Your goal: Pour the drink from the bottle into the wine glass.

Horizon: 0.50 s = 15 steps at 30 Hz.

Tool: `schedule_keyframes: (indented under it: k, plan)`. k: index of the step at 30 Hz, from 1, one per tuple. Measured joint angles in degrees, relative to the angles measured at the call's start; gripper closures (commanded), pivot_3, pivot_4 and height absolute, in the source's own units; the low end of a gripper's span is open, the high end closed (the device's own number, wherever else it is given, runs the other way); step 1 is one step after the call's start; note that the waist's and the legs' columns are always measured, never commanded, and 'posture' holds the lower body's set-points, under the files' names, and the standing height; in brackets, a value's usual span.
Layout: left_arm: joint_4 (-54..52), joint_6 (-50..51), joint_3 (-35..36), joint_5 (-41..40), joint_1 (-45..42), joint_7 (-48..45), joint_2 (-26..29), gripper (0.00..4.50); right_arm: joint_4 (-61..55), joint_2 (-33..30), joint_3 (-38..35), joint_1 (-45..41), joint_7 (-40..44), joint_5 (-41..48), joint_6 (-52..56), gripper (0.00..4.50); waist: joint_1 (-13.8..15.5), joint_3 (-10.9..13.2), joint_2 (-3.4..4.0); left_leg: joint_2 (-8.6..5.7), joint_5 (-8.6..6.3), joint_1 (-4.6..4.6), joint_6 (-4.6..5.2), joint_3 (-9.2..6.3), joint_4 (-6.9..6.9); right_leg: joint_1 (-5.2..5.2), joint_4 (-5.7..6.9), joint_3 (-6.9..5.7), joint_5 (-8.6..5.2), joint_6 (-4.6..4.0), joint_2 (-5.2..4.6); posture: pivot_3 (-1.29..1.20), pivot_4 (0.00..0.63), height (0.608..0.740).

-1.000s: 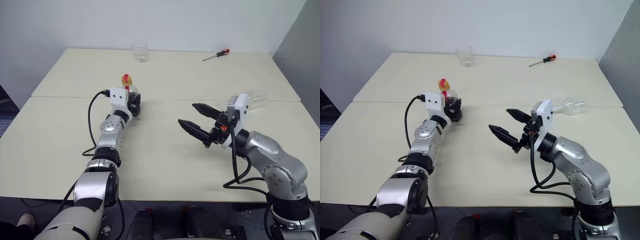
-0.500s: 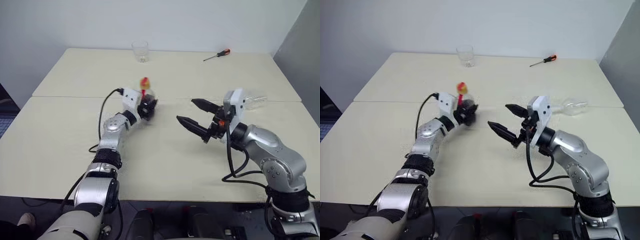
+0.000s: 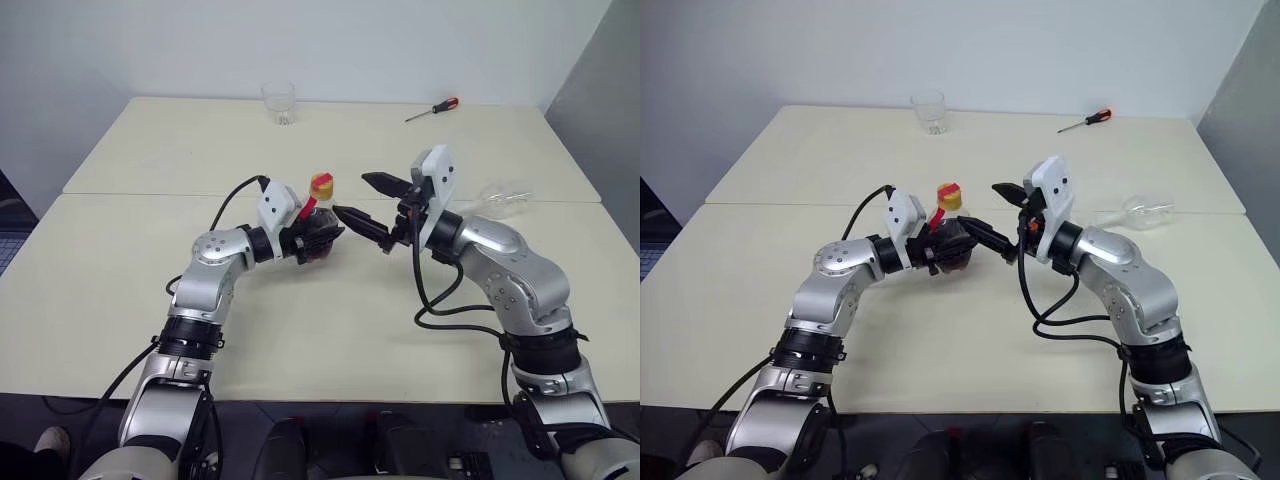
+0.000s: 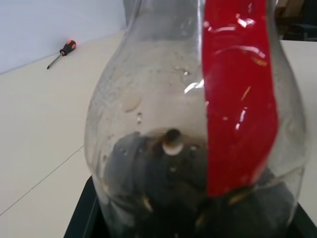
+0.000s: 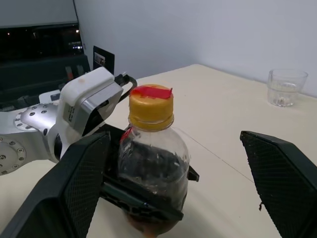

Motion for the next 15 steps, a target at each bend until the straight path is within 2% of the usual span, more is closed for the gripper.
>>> schedule_keyframes:
  k: [14,15]
  plan:
    - [-0.79,1.11,-1.16,-0.30,0.38,-2.52,-0.23,2.53,1.77,5.64,-2.42,-4.26,-2.40,4.34,7.58,0.00,0.00,0.01,0.02,0.02,0.00,-0.01,0.01,-0.01,0.00,0.00,0.00,0.00,0.00,0.00,-0.05,0.00,0.150,0.740]
    - [-0.78,1.11,-1.25,-0.30,0.38,-2.79,-0.33,2.53,1.77,5.89,-2.41,-4.29,-2.40,4.52,7.86,0.18,0.00,0.01,0.02,0.02,0.00,-0.01,0.01,-0.01,0.00,0.00,0.00,0.00,0.00,0.00,-0.05,0.00,0.150,0.740]
